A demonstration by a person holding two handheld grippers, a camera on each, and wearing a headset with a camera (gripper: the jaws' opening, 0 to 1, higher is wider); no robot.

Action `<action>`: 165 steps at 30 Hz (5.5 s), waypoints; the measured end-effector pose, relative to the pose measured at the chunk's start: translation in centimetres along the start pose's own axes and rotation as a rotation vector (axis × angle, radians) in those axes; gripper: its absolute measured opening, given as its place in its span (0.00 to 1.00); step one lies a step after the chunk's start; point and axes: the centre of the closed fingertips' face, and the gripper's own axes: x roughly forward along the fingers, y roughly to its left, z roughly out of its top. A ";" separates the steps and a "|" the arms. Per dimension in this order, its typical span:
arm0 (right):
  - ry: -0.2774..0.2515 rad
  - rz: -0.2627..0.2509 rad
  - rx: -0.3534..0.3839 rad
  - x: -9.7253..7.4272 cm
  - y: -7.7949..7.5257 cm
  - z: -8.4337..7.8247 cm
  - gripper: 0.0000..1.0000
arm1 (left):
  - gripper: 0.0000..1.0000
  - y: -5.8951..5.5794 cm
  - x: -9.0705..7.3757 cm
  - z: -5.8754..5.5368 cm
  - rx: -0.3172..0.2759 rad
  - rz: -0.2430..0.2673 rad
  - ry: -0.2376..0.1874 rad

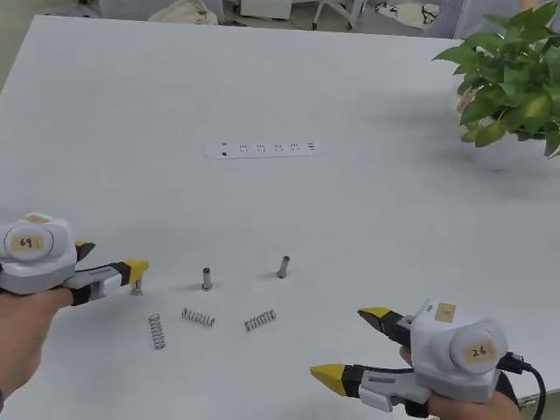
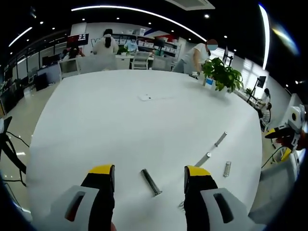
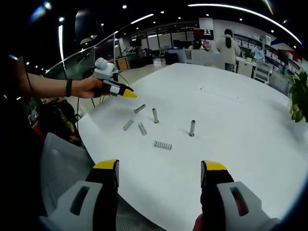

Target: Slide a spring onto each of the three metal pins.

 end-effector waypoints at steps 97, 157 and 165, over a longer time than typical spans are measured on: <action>-0.022 -0.005 -0.006 -0.9 0.6 -0.5 0.67 | 0.00 -0.4 0.8 -2.8 0.069 0.111 0.160; -0.032 -0.004 0.007 -0.8 0.7 -0.8 0.64 | 0.13 -1.7 -0.5 -3.5 0.074 0.083 0.182; -0.039 -0.003 0.001 -0.8 0.6 -0.6 0.65 | 0.21 -1.5 -1.8 -3.7 0.063 0.086 0.176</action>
